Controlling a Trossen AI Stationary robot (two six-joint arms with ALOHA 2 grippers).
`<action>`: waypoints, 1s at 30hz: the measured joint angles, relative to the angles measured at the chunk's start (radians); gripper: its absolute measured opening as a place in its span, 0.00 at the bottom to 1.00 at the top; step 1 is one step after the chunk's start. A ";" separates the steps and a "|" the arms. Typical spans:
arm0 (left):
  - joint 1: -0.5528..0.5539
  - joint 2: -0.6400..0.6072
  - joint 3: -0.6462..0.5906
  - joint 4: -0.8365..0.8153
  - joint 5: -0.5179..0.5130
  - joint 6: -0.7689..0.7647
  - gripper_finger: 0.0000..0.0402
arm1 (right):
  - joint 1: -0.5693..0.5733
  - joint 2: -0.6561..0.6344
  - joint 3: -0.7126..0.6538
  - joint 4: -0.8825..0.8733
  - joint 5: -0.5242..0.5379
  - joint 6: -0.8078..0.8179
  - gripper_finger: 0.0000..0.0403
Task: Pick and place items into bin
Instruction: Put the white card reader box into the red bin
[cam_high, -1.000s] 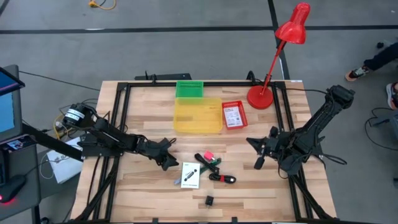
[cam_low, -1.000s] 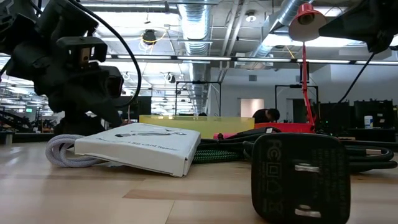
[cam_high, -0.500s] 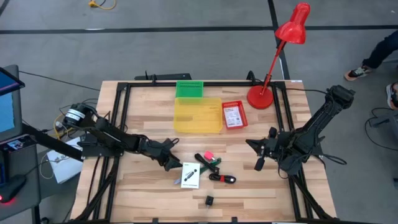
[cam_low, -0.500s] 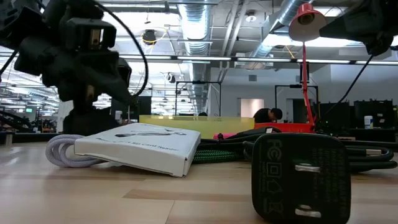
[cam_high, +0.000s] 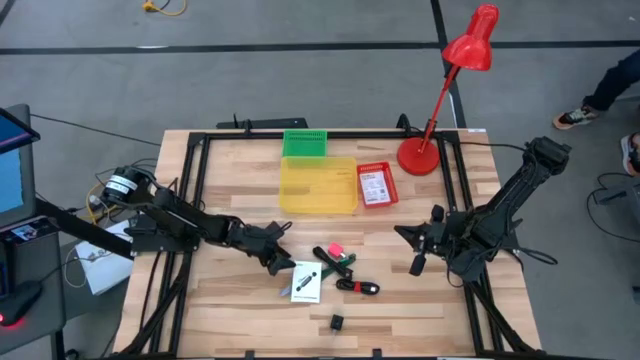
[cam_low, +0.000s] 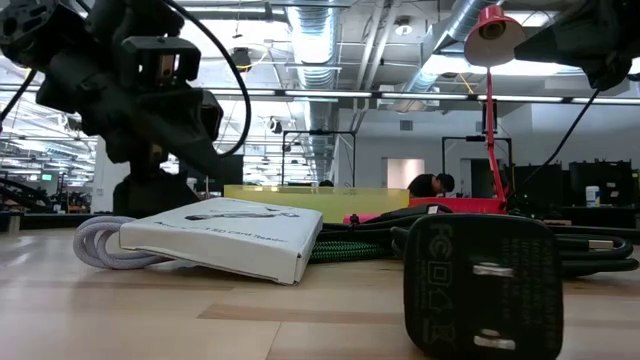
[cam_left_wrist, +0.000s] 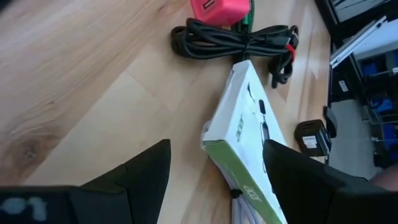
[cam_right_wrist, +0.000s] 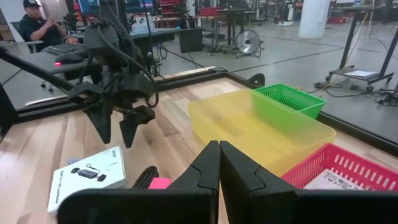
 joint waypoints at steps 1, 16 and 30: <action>0.001 0.000 0.000 -0.001 0.003 0.000 0.62 | 0.000 0.000 0.000 0.000 0.000 0.000 0.00; 0.010 0.127 0.014 0.117 0.077 -0.021 0.62 | 0.000 0.000 0.000 0.000 0.000 0.001 0.00; 0.023 0.130 0.040 0.126 0.123 0.017 0.62 | 0.000 0.000 0.000 0.000 0.000 -0.001 0.00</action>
